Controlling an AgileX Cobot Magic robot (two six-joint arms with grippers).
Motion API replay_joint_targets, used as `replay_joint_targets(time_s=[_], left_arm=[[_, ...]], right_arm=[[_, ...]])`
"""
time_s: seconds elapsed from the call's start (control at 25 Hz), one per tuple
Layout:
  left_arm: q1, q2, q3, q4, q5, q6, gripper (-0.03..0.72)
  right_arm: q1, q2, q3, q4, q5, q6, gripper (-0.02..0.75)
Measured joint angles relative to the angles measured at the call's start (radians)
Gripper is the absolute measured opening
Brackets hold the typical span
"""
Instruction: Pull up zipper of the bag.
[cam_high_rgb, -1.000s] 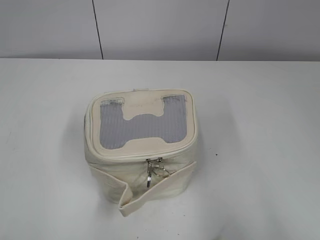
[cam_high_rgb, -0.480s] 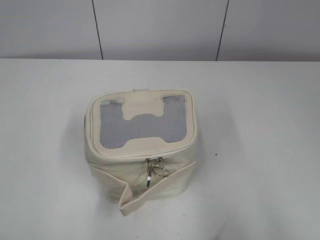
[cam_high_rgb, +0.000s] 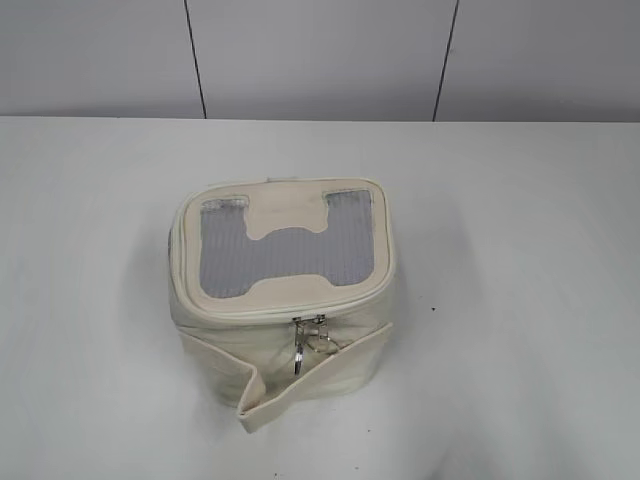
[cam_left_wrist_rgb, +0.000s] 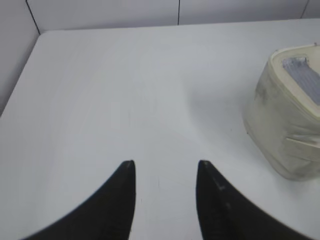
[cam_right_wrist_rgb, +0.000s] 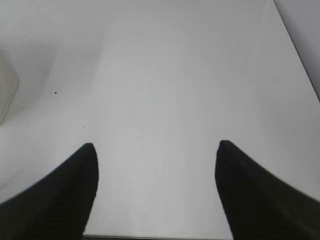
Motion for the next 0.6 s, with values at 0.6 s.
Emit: replay_joint_targets(time_s=[0.6], left_arm=[[0.000, -0.020, 0.000, -0.004, 0.000, 0.000, 0.297]], right_arm=[[0.000, 0.000, 0.001, 0.001, -0.002, 0.000, 0.568]])
